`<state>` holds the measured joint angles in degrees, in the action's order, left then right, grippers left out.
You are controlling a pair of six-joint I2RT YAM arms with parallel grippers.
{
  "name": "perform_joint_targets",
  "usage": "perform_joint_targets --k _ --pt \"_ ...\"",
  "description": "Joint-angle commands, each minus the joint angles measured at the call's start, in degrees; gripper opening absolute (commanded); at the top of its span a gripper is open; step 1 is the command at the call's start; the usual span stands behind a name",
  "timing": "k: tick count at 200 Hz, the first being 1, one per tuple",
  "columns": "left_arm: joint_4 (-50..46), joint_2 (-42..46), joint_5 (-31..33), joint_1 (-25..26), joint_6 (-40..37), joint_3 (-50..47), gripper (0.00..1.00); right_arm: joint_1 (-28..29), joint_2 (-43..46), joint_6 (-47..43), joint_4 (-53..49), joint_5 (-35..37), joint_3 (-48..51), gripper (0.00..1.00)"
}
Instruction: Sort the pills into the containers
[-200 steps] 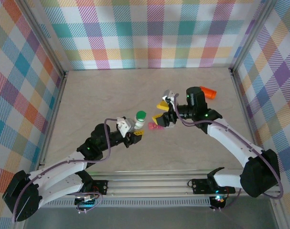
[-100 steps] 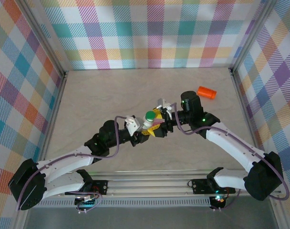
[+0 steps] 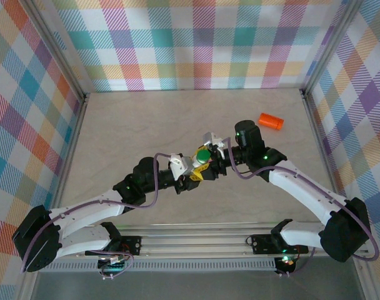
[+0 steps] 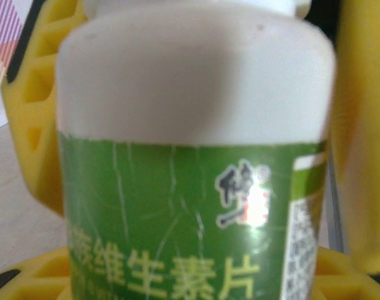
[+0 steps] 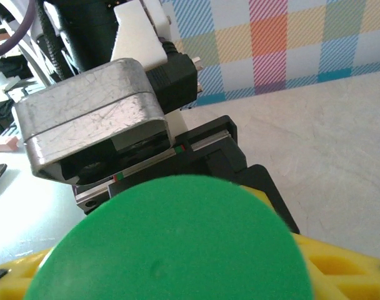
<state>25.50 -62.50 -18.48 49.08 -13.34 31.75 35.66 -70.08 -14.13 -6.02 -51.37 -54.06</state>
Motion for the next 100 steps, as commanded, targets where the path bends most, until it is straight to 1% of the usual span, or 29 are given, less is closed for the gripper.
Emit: perform_joint_targets --k 1,18,36,49,58,71,87,95,96,97,100 --pt "0.48 -0.47 -0.7 1.03 -1.33 2.66 0.0 1.23 -0.37 -1.49 0.23 -4.07 -1.57 0.5" --pt "-0.17 -0.58 0.66 1.28 -1.33 2.79 0.0 1.34 -0.15 -1.65 -0.19 -3.73 -1.57 0.35" --pt "-0.6 -0.61 4.5 1.37 -0.66 2.79 0.01 1.33 0.19 -1.22 -0.79 -1.98 -1.67 0.3" --pt "-1.22 -0.29 7.04 1.45 -0.48 2.63 0.21 1.39 0.62 -0.28 -0.92 1.07 -1.66 0.3" --pt "-1.63 0.13 8.72 1.45 -0.63 2.38 0.32 1.34 1.03 0.11 -1.42 4.03 -1.62 0.27" --pt "-1.5 1.35 10.6 1.5 -0.85 1.48 0.56 1.34 1.8 0.47 -1.28 7.99 -1.32 0.24" --pt "-1.54 3.22 12.59 1.46 -1.27 0.37 0.72 1.34 2.69 1.24 -0.72 12.18 -1.04 0.2" --pt "-1.5 4.27 13.93 1.44 -1.31 -0.28 0.9 1.3 2.96 1.78 -0.42 14.48 -1.03 0.19" --pt "-1.5 4.47 14.05 1.45 -1.32 -0.33 0.95 1.28 2.99 1.8 -0.36 14.78 -1.04 0.18" --pt "-1.5 4.57 14.24 1.5 -1.28 -0.44 0.98 1.27 3.01 1.9 -0.38 15.06 -1.04 0.18" --pt "-1.44 4.96 14.82 1.48 -1.33 -0.72 1.0 1.22 3.03 2.11 -0.24 15.92 -1.09 0.18"
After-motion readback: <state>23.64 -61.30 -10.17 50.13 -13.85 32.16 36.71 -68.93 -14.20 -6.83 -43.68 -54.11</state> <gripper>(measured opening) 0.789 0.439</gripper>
